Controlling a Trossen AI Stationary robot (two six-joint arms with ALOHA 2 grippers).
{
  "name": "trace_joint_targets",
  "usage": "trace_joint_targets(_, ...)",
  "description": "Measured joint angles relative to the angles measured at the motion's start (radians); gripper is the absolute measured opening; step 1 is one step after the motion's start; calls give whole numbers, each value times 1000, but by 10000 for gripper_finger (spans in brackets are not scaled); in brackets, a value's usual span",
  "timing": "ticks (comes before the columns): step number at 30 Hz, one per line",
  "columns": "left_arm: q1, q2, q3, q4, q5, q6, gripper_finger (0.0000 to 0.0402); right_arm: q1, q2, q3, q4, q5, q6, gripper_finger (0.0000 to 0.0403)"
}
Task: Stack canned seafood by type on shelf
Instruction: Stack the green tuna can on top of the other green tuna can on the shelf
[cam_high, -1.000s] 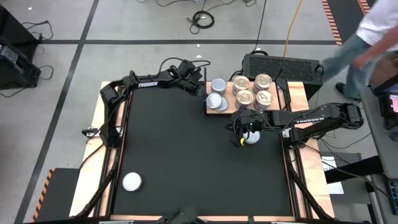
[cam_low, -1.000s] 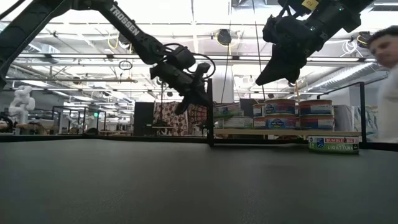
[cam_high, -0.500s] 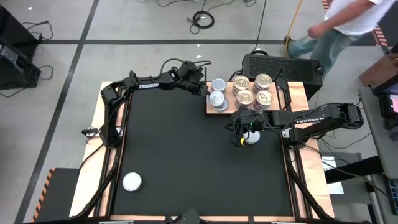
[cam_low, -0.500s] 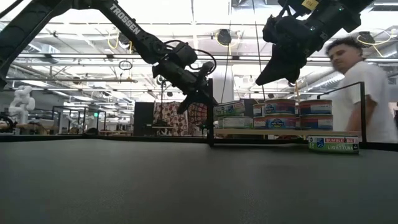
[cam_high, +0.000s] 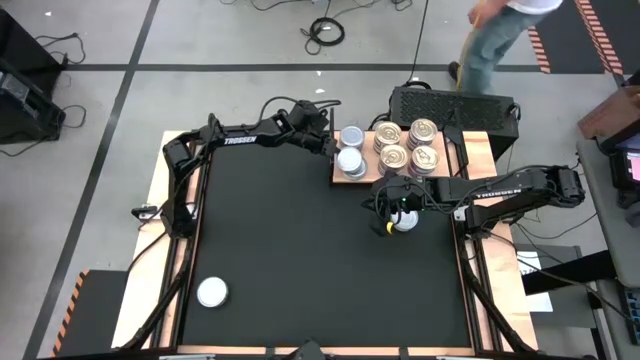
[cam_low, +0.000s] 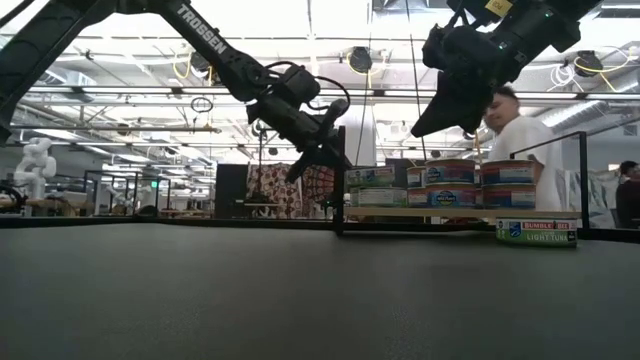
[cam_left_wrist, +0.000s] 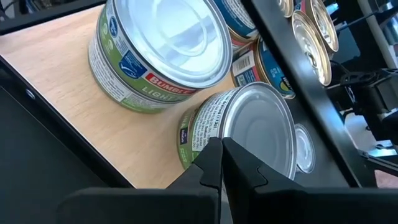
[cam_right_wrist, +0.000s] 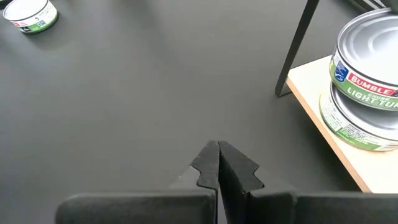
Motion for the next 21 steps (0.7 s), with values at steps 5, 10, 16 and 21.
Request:
trace_joint_targets(5,0,0,0,1,-13,-2,10,0,0,0,0,0,0,0)
trace_joint_targets(10,0,0,0,2,-12,0,11,0,0,0,-1,0,0,0)
trace_joint_targets(16,0,0,0,-2,33,30,12,0,0,0,-5,0,0,0)
trace_joint_targets(21,1,2,0,-15,76,48,49,0,0,0,-5,0,0,0)
